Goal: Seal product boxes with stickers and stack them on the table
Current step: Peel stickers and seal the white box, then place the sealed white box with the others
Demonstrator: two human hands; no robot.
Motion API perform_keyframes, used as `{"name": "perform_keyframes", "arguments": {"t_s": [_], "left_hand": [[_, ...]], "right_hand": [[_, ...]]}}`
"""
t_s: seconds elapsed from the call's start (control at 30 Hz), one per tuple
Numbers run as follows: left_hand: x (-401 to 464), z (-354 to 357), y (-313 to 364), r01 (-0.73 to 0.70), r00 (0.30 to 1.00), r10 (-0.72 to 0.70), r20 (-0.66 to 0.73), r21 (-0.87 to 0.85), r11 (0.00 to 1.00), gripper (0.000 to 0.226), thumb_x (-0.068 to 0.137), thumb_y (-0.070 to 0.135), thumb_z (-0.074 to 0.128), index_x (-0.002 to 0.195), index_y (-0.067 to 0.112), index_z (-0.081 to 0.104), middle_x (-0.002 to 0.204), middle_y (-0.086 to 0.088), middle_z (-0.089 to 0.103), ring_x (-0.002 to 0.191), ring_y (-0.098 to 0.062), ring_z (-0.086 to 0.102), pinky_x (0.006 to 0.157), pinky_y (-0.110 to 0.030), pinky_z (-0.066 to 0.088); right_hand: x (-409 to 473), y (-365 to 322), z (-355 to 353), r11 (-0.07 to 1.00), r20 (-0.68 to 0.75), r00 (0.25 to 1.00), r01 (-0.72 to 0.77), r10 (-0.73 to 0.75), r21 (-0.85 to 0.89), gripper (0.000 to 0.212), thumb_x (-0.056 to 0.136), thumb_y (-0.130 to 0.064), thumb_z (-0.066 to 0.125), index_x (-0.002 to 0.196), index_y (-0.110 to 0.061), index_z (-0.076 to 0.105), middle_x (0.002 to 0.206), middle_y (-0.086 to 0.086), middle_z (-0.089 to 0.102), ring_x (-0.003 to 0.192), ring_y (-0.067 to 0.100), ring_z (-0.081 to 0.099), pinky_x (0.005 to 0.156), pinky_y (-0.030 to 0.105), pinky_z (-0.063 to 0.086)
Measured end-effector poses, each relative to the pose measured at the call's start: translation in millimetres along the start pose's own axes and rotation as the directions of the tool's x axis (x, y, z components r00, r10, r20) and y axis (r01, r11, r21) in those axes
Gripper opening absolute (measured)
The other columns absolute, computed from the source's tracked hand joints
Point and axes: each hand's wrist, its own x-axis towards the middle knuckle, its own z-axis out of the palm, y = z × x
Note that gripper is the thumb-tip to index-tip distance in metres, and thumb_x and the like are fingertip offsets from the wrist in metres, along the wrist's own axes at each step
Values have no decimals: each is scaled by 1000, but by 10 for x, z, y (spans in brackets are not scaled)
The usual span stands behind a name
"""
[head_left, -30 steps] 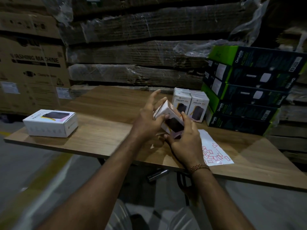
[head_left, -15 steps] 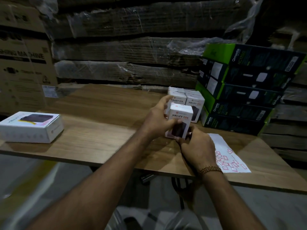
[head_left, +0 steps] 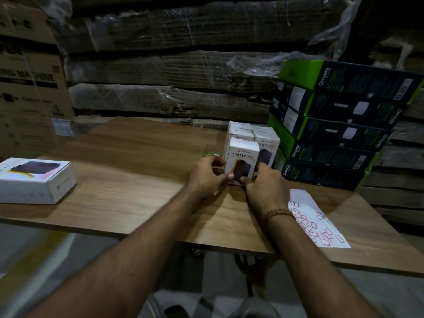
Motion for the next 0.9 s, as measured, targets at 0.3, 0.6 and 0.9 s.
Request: {"name": "perform_keyframes", "arguments": {"t_s": [0.3, 0.6, 0.9], "left_hand": [[199, 129, -128, 59, 995, -64, -77, -76, 995, 62, 70, 6, 99, 115, 20, 59, 111, -6, 76, 100, -19, 78, 94, -44, 64], [277, 140, -149, 60, 989, -64, -134, -35, 998, 68, 72, 15, 99, 125, 19, 57, 106, 2, 76, 90, -8, 76, 74, -21, 59], [267, 168, -172, 36, 987, -38, -159, -14, 999, 59, 74, 17, 98, 114, 27, 56, 98, 5, 75, 86, -6, 76, 75, -22, 60]], "right_hand": [[177, 2, 156, 998, 3, 999, -36, 36, -47, 34, 102, -44, 66, 118, -14, 65, 117, 15, 71, 111, 38, 66, 79, 37, 48], [226, 31, 227, 999, -38, 999, -37, 35, -40, 38, 101, -47, 67, 120, -14, 67, 119, 14, 71, 111, 37, 67, 83, 39, 54], [244, 48, 226, 999, -44, 999, -26, 25, -32, 37, 102, -45, 67, 120, -14, 67, 120, 15, 72, 113, 37, 67, 85, 38, 53]]}}
